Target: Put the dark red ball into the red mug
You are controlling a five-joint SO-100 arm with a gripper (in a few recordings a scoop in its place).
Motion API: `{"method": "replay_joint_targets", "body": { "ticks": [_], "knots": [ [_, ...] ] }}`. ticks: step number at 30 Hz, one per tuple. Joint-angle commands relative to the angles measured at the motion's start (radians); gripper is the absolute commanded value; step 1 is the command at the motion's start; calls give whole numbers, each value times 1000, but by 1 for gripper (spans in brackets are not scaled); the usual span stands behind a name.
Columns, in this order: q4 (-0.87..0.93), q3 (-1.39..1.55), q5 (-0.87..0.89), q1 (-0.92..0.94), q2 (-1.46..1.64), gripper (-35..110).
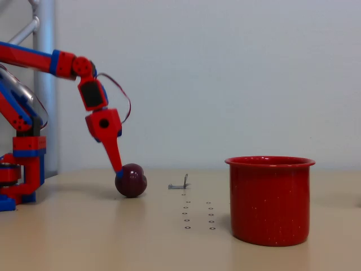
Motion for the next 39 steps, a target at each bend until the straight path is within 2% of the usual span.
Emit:
{"method": "replay_joint_targets", "body": {
  "ticks": [1,10,18,39],
  "knots": [
    [-44,11,26,0,12,39],
    [-81,52,89,-41,-17,39],
    [-91,-25,132,-106,-72,39],
    [-133,-167,126,-114,-187,39]
  ]
}}
